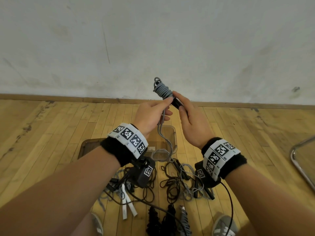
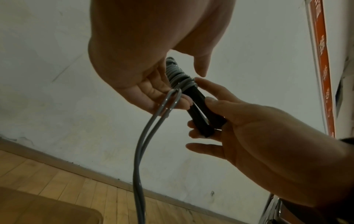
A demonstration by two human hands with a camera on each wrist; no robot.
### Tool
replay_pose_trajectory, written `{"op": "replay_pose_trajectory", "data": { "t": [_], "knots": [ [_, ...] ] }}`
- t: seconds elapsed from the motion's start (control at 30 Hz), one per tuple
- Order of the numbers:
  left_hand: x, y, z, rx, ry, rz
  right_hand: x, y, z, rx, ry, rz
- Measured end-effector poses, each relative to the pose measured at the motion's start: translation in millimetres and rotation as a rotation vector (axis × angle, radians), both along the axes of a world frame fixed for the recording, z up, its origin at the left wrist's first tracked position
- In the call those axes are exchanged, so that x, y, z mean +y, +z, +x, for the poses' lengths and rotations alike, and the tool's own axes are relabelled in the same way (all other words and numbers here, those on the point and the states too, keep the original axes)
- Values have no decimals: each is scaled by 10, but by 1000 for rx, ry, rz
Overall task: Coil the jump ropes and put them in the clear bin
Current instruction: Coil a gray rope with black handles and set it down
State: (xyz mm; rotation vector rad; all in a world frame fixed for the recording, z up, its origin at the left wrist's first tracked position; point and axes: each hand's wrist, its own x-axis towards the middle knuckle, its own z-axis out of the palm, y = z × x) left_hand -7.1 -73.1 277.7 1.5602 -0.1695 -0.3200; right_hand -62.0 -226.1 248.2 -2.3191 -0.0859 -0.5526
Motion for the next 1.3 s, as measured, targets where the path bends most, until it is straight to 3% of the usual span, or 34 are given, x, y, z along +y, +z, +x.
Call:
{"op": "replay_pose_trajectory", "data": {
  "t": [0.17, 0.3, 0.43, 0.6, 0.83, 1.13, 1.3],
  "knots": [
    [12, 19, 20, -31, 52, -7, 39, 36, -50, -3, 51, 59],
    [19, 46, 22, -44, 42, -33, 30, 147, -68, 17, 35, 362],
    [10, 55, -7, -57, -33, -30, 25, 197, -81, 203, 63, 628],
    [27, 46, -22, -70, -87, 16, 20, 186, -87, 160, 102, 437],
    [10, 37, -19, -8, -27, 3, -50, 72, -46, 34, -57, 241],
    [-27, 80, -109, -93, -41, 0, -86, 82, -46, -6, -255, 8],
    [-35, 90, -119, -46, -35, -60, -45, 106, -48, -28, -165, -20]
  ]
}}
